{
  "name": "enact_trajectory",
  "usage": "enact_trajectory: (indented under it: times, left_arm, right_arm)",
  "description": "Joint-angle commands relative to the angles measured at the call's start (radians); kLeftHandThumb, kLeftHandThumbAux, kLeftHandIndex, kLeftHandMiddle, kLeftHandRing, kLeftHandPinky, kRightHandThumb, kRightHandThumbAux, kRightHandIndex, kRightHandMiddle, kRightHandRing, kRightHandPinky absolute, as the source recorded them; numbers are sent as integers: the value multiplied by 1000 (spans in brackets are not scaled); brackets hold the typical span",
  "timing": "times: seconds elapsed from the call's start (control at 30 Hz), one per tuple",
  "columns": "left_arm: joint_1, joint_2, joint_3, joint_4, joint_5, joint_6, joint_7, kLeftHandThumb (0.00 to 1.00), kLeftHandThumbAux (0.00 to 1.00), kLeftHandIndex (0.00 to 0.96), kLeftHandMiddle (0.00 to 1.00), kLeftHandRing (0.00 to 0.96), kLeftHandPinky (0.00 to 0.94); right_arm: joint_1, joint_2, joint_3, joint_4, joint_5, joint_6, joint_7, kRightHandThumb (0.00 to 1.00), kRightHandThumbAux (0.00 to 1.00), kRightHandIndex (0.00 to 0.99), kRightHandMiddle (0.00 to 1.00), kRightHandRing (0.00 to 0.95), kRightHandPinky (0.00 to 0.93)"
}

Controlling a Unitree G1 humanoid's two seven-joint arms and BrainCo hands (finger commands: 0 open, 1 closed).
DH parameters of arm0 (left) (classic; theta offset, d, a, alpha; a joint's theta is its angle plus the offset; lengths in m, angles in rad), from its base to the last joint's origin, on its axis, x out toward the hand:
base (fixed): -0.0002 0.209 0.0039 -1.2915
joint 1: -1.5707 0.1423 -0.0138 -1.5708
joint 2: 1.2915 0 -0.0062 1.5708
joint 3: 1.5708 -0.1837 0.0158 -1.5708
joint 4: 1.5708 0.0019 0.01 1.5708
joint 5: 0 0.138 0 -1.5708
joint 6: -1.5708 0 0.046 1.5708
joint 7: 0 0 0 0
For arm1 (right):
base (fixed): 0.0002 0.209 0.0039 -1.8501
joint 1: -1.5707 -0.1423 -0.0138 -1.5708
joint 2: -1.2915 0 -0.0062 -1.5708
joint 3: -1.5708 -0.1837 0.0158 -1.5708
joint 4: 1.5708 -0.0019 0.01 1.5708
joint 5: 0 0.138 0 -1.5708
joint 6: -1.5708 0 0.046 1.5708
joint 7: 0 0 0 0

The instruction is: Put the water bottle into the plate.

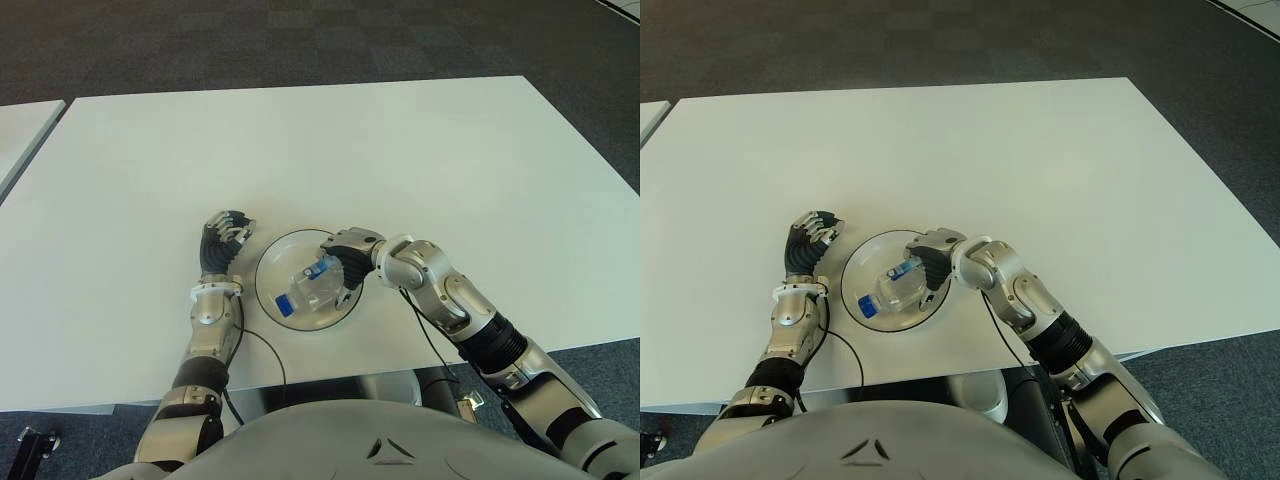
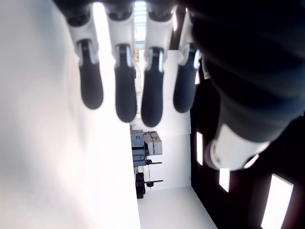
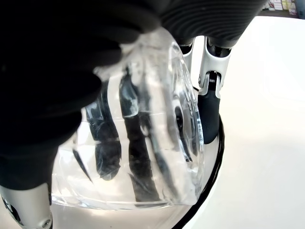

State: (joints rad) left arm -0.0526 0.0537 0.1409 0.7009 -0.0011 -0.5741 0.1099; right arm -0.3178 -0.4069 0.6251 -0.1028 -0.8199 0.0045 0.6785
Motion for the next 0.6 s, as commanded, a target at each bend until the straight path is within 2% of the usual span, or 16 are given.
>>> enact_trajectory:
  times: [0.03,0.07,0.1,0.13,0.17,0.2,0.23,0.27,0.3,0.33,0.47,0.57,0.6]
  left_arm:
    - [63,-9,-4,69,1,56,-8,700,716,429,472,456,451]
    - [63,-9,-5,70,1,56,-8,700,716,429,471,455,449]
    - [62,-10,-5,72,1,54,-8,700,716,429,470,455,448]
    - [62,-10,-5,73,1,54,-9,701,716,429,470,455,448]
    - [61,-9,-5,74,1,51,-9,701,716,429,470,455,449]
    - [61,-9,-6,75,1,50,-10,701,716,429,469,455,447]
    - [61,-8,-6,77,2,47,-11,701,715,429,469,456,446]
    - [61,-8,-6,78,2,44,-12,701,715,429,467,454,442]
    - [60,-7,-6,81,2,44,-12,701,715,429,466,454,440]
    - [60,-7,-6,83,2,43,-12,700,715,429,464,450,433]
    - [59,-5,-5,85,1,47,-11,699,715,428,464,447,440]
    - [59,-5,-5,85,-1,50,-13,699,715,428,464,446,445]
    - [59,-4,-4,85,-2,50,-14,699,715,428,465,447,446]
  right_arm:
    - [-7,-20,6,5,0,-38,3,699,721,430,763,760,726]
    - [-9,-24,7,6,3,-48,4,696,721,424,701,697,662]
    - [-13,-29,10,7,7,-61,8,695,721,422,679,675,639]
    - [-15,-32,11,8,10,-70,11,692,722,416,593,589,564]
    - [-20,-37,13,11,15,-83,16,691,723,414,562,558,537]
    - [-23,-39,14,13,19,-93,19,611,700,317,451,449,449]
    - [-30,-45,16,19,24,-113,22,556,687,255,380,380,392]
    - [-34,-48,18,23,28,-127,24,523,670,186,283,288,325]
    - [-40,-52,20,28,32,-144,26,511,664,161,248,256,301]
    - [-43,-55,21,32,35,-156,28,496,650,115,172,189,254]
    - [-58,-60,24,51,53,-208,31,468,622,25,38,54,137]
    - [-60,-65,18,77,88,-270,9,420,606,10,15,22,64]
    - [-57,-66,14,85,97,-290,-7,370,600,6,9,14,41]
